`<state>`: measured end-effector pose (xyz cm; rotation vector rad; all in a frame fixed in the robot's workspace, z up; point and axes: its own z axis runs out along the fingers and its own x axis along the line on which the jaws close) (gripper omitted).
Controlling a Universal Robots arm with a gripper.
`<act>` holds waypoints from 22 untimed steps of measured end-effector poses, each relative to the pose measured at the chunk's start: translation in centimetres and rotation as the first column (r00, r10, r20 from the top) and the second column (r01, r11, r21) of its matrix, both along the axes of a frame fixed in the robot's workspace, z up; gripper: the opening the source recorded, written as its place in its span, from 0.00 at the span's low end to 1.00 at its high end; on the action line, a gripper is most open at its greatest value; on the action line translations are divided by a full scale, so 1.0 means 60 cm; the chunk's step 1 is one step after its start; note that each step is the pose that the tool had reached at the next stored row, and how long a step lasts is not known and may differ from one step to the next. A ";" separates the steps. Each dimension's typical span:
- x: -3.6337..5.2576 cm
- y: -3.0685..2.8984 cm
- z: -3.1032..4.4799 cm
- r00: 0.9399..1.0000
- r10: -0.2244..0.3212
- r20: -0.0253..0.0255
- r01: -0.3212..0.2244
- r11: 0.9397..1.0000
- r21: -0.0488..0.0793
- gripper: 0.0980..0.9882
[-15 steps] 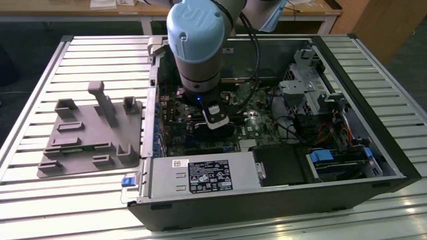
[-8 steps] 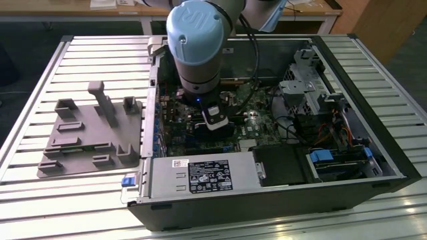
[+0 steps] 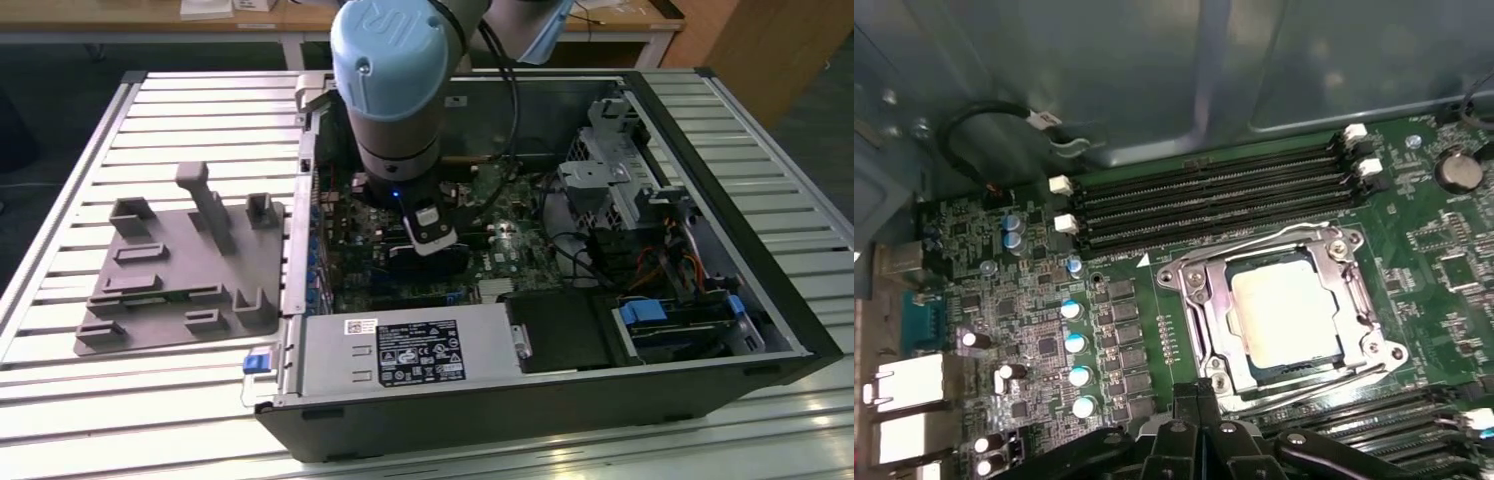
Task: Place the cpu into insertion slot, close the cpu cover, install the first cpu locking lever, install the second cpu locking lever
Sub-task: 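Install the second cpu locking lever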
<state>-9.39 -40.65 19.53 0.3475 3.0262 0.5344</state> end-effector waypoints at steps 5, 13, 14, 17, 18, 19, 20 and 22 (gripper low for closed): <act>0.000 0.0000 0.022 1.000 0.000 0.000 0.000 1.000 0.000 0.00; 0.003 0.0000 0.037 1.000 0.000 0.000 0.000 0.999 -0.047 0.00; 0.004 0.0000 0.038 1.000 0.000 0.000 0.000 0.998 -0.056 0.00; 0.010 0.0001 0.039 1.000 0.000 0.000 0.000 0.997 -0.076 0.00; 0.013 0.0001 0.039 1.000 0.000 0.000 0.000 0.997 -0.077 0.00; 0.017 0.0001 0.039 1.000 0.000 0.000 0.000 0.997 -0.077 0.00; 0.021 0.0001 0.039 1.000 -0.001 0.000 0.001 0.997 -0.077 0.00; 0.032 0.0002 0.039 1.000 -0.001 0.000 0.001 0.997 -0.077 0.00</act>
